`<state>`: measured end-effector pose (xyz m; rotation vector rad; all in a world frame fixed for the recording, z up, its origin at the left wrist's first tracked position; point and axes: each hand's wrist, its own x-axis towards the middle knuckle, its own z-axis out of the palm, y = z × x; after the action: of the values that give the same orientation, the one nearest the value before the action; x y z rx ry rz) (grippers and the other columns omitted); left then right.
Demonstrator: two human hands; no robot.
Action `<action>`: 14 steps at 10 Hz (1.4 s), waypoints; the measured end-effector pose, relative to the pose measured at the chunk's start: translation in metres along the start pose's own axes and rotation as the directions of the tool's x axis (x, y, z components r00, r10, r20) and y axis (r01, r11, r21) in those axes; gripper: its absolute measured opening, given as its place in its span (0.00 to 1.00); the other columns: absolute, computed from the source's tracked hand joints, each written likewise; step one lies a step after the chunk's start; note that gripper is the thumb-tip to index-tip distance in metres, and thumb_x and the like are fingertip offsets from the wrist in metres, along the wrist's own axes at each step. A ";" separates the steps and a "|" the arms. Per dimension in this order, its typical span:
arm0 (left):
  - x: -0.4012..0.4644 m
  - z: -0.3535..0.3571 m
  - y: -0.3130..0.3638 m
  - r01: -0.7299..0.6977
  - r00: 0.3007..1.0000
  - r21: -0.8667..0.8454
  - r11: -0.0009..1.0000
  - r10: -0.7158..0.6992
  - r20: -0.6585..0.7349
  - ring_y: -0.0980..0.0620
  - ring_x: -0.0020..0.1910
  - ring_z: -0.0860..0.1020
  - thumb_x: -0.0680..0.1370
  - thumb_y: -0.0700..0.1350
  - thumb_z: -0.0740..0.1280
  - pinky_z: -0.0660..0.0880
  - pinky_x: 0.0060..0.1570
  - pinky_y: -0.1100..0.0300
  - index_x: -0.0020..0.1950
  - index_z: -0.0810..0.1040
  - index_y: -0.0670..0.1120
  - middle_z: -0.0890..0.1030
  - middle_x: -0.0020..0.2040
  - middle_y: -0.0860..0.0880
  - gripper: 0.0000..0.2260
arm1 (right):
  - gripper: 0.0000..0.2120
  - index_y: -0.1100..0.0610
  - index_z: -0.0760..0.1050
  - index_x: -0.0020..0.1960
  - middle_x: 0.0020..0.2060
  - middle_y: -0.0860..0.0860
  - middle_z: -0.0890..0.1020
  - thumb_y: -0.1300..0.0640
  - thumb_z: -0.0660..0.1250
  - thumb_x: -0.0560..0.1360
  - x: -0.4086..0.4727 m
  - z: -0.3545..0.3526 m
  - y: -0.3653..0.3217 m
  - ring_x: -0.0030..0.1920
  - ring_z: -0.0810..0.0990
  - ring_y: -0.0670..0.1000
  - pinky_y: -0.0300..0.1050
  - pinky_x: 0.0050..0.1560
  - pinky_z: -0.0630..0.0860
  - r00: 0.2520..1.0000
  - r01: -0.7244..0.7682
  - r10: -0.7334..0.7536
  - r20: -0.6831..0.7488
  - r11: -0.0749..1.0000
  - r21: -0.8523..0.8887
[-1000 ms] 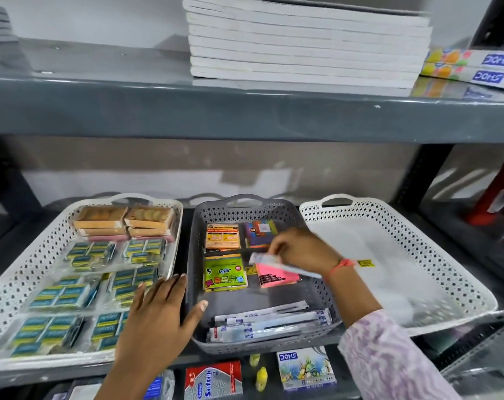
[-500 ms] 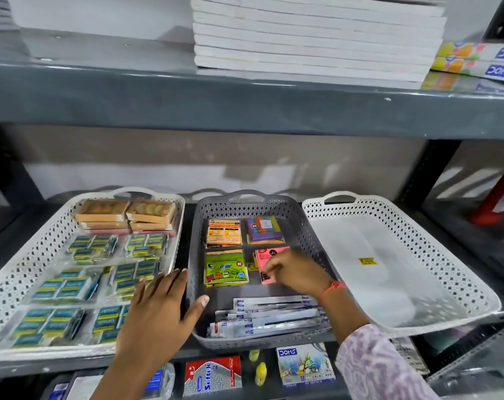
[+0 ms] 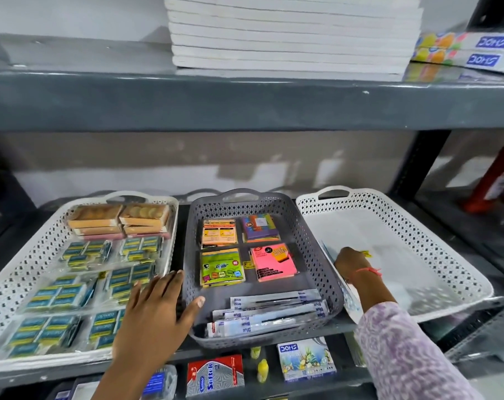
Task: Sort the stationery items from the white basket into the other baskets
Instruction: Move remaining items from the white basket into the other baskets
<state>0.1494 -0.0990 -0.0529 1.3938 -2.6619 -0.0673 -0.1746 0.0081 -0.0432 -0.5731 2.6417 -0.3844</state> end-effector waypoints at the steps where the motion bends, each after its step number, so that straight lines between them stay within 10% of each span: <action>1: 0.000 0.001 -0.001 -0.009 1.000 -0.008 1.000 0.009 -0.011 0.41 0.53 0.79 0.74 0.67 0.43 0.70 0.57 0.40 0.60 0.76 0.42 0.81 0.54 0.43 0.36 | 0.13 0.70 0.74 0.57 0.57 0.65 0.79 0.64 0.57 0.77 0.008 0.003 0.003 0.63 0.75 0.61 0.49 0.59 0.73 1.000 -0.019 0.017 0.025 0.999 0.051; 2: 0.000 0.002 -0.002 -0.011 1.000 -0.002 1.000 0.011 -0.021 0.41 0.53 0.79 0.74 0.67 0.44 0.70 0.57 0.41 0.60 0.76 0.42 0.82 0.54 0.44 0.36 | 0.16 0.63 0.65 0.30 0.29 0.57 0.70 0.66 0.57 0.76 0.015 0.005 0.006 0.49 0.75 0.60 0.45 0.46 0.67 0.999 -0.041 0.037 0.030 0.991 0.127; 4: 0.001 0.002 -0.002 -0.022 0.999 0.004 1.000 0.022 -0.027 0.42 0.53 0.79 0.74 0.67 0.44 0.70 0.56 0.41 0.60 0.76 0.43 0.82 0.54 0.44 0.35 | 0.15 0.63 0.67 0.28 0.27 0.54 0.70 0.66 0.64 0.73 0.022 -0.005 0.010 0.29 0.69 0.51 0.40 0.28 0.65 0.998 -0.052 0.049 0.026 0.990 0.131; 7: 0.002 0.008 -0.004 -0.030 0.998 -0.044 0.999 0.028 -0.048 0.42 0.57 0.77 0.72 0.67 0.50 0.67 0.61 0.41 0.62 0.75 0.44 0.80 0.57 0.44 0.33 | 0.10 0.67 0.79 0.51 0.53 0.64 0.82 0.64 0.66 0.72 0.032 0.000 0.018 0.53 0.80 0.62 0.46 0.48 0.74 0.994 -0.069 0.078 -0.075 0.991 0.114; 13: 0.002 0.007 -0.003 -0.034 0.997 -0.035 0.999 0.031 -0.067 0.42 0.55 0.78 0.73 0.68 0.48 0.68 0.59 0.41 0.61 0.76 0.43 0.81 0.56 0.45 0.34 | 0.08 0.59 0.67 0.41 0.33 0.54 0.70 0.63 0.55 0.78 0.037 0.002 0.017 0.30 0.68 0.51 0.42 0.33 0.67 0.999 0.020 -0.010 -0.034 0.959 0.282; 14: 0.001 0.005 -0.003 -0.035 0.997 -0.016 0.999 0.033 -0.074 0.42 0.53 0.79 0.74 0.67 0.45 0.70 0.57 0.41 0.59 0.77 0.43 0.82 0.54 0.44 0.35 | 0.10 0.60 0.67 0.44 0.35 0.55 0.71 0.55 0.56 0.79 0.036 0.002 0.017 0.39 0.71 0.55 0.44 0.42 0.68 0.996 0.037 -0.013 -0.086 0.957 0.287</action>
<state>0.1502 -0.1016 -0.0582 1.3189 -2.6175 -0.0352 -0.2097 0.0066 -0.0631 -0.5041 2.5902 -0.8015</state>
